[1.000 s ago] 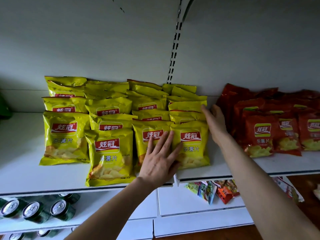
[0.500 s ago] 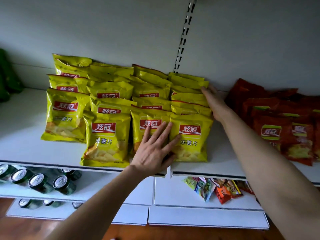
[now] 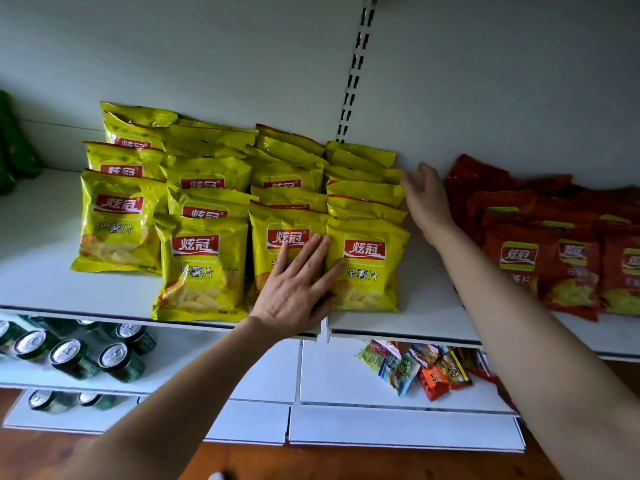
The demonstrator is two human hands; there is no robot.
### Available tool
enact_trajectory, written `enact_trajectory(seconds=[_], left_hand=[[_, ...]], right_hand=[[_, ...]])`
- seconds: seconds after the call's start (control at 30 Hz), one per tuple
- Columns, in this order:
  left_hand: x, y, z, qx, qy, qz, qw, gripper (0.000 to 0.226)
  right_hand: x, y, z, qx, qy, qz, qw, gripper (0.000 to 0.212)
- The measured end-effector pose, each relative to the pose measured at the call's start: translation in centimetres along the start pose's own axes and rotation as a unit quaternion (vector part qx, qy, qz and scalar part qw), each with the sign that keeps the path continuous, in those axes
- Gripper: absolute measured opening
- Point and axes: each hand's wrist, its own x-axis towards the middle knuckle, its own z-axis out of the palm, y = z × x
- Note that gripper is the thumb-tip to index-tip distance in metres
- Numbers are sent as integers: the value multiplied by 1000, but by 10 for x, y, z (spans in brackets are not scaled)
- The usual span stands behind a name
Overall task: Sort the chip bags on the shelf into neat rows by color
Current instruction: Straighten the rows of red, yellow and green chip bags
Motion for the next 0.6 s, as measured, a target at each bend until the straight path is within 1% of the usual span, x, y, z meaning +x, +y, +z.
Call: enact_trajectory(seconds=[0.1, 0.23, 0.33, 0.4, 0.5, 0.53, 0.6], left_hand=[[0, 0, -1, 2, 1, -2, 1000, 52], [2, 0, -11, 3, -17, -11, 1000, 49], [-3, -3, -24, -4, -8, -24, 1000, 47], [-17, -10, -34, -11, 9, -45, 999, 43], [-46, -35, -52, -3, 19, -69, 997, 45], [-56, -46, -58, 4, 21, -77, 997, 46], [-72, -68, -68, 11, 28, -96, 995, 46]], right_hand=[[-18, 4, -14, -26, -13, -57, 998, 48], [-43, 8, -21, -43, -7, -96, 994, 40], [-56, -1, -22, -67, -2, -125, 990, 35], [-63, -9, -19, -89, 0, -149, 985, 37], [-78, -22, -10, -115, -16, -177, 977, 50], [-84, -30, -5, -124, -17, -183, 975, 52], [-98, -48, 10, -110, -16, -216, 970, 47]])
